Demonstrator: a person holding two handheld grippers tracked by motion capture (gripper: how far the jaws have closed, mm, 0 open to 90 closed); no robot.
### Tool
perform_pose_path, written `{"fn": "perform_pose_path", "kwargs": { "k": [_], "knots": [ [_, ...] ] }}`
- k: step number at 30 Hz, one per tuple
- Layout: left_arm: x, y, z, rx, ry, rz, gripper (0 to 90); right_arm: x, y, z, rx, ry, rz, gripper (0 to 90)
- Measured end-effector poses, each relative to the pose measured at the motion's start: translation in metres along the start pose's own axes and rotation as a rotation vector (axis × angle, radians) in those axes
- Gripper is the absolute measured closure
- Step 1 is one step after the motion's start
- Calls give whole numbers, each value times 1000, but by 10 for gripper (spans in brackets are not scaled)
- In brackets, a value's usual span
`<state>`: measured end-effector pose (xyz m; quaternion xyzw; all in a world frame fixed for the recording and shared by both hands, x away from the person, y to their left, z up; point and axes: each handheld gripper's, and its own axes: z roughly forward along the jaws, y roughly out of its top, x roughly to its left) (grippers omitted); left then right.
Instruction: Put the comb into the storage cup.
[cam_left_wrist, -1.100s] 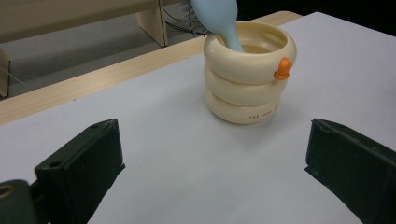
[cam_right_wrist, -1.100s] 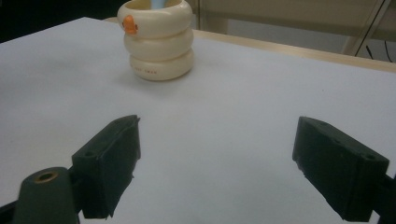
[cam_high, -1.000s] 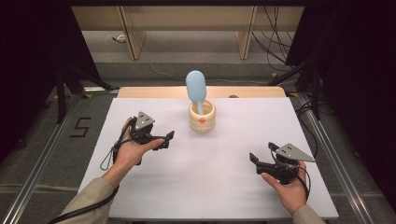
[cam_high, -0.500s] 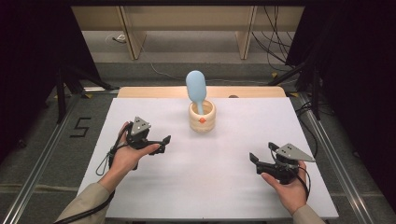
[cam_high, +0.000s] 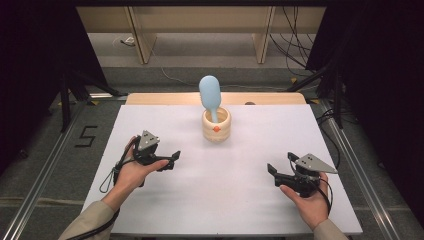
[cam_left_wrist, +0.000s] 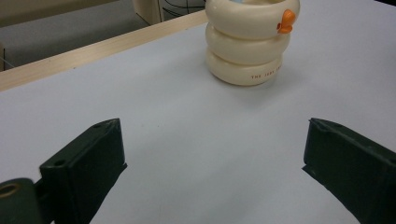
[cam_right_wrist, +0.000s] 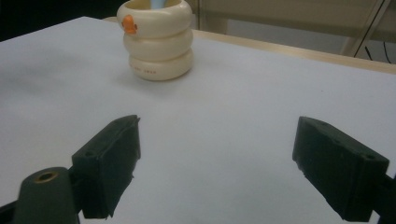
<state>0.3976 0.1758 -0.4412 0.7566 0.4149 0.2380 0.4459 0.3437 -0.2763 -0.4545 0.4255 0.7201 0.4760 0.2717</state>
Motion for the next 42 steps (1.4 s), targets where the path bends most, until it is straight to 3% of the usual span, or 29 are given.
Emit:
{"fn": "perform_pose_path", "kwargs": {
  "k": [20, 42],
  "knots": [
    [9, -23, -12, 10, 0, -10, 65, -1, 0, 0, 0, -2, -4, 160],
    [9, -44, -25, -8, -34, 39, 76, -1, 0, -1, 4, 2, -16, 161]
  ]
}}
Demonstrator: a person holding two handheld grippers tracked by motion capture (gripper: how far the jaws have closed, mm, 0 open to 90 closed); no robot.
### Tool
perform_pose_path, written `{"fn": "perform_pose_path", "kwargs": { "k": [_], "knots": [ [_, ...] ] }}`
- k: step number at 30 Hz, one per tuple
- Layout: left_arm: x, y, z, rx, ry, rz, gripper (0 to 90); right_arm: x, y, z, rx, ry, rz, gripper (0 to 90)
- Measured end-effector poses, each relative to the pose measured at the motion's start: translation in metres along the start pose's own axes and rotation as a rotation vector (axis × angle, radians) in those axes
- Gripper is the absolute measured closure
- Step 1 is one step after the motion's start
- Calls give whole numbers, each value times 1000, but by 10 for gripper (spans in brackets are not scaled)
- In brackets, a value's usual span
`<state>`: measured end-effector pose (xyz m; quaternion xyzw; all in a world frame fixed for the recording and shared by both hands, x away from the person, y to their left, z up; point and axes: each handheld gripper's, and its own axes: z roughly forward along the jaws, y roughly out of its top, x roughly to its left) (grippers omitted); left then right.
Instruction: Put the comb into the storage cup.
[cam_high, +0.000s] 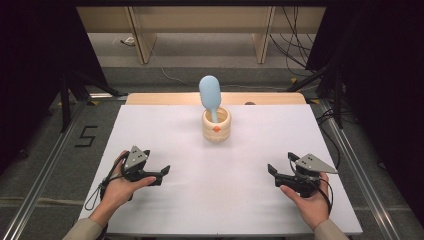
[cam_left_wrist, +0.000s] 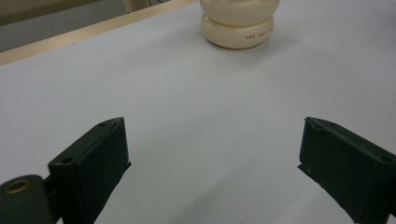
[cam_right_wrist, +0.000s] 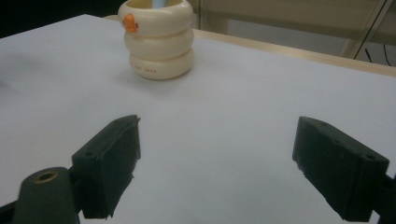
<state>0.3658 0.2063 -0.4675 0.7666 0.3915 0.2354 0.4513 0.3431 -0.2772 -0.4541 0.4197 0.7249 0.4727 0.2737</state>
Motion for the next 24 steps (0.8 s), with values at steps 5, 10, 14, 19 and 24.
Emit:
{"fn": "perform_pose_path", "kwargs": {
  "k": [5, 10, 14, 19, 24],
  "knots": [
    [-1, -4, -6, -10, 4, 5, 76, 0, 0, 1, 0, 10, -6, 160],
    [-1, -6, -8, -23, 14, -3, 80, 2, -1, 1, 2, 15, -9, 160],
    [-1, -7, -7, -25, 20, -8, 82, 2, 0, 1, 1, 15, -10, 160],
    [1, -7, -7, -42, 28, -7, 84, 2, -1, 2, -1, 19, -7, 160],
    [0, -7, -7, -55, 32, -5, 90, 2, 0, 1, -2, 19, -7, 161]
  ]
}}
